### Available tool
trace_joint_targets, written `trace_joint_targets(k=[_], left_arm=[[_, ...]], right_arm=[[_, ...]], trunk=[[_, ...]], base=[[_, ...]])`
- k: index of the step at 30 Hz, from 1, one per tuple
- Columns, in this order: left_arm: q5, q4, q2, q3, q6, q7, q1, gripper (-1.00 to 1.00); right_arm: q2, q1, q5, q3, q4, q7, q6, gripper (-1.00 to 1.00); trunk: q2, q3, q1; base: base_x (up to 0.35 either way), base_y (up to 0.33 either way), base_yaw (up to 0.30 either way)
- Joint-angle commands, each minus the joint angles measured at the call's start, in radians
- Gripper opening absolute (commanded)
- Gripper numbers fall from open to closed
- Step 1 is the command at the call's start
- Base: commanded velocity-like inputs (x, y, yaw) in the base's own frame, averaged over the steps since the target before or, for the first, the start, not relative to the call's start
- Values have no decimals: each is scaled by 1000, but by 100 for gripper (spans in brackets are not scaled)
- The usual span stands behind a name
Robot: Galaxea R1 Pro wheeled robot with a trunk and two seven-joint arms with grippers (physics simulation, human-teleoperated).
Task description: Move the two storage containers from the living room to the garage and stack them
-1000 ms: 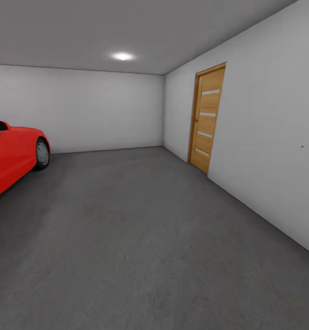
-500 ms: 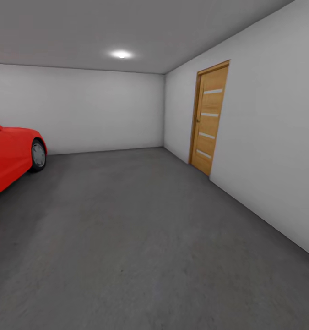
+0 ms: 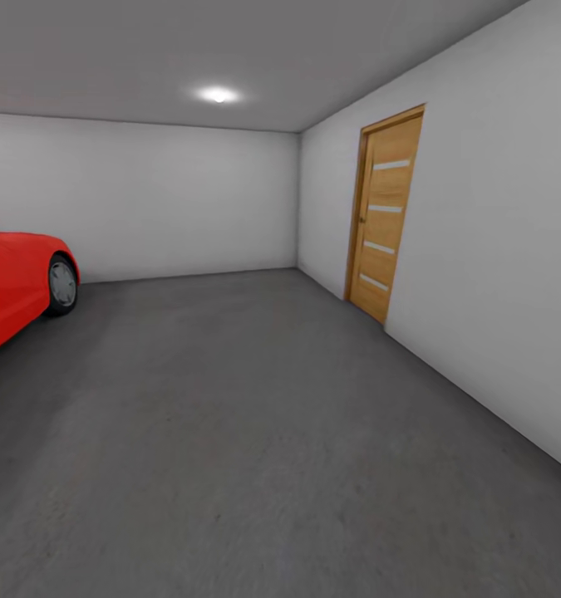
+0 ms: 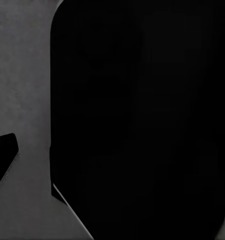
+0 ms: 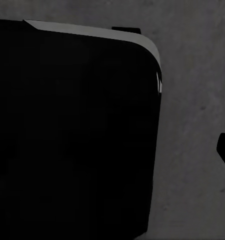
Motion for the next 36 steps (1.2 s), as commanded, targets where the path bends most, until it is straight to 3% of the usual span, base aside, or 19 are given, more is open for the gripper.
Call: trace_joint_targets(k=[1, 36], left_arm=[[9, -1, 0, 1, -1, 0, 0, 100], [10, -1, -2, 0, -1, 0, 0, 100]], right_arm=[[0, -1, 4, 1, 1, -1, -3, 100], [-1, -1, 4, 0, 1, -1, -2, 100]], trunk=[[0, -1, 1], [0, -1, 1]], base=[[324, 0, 0], [324, 0, 0]])
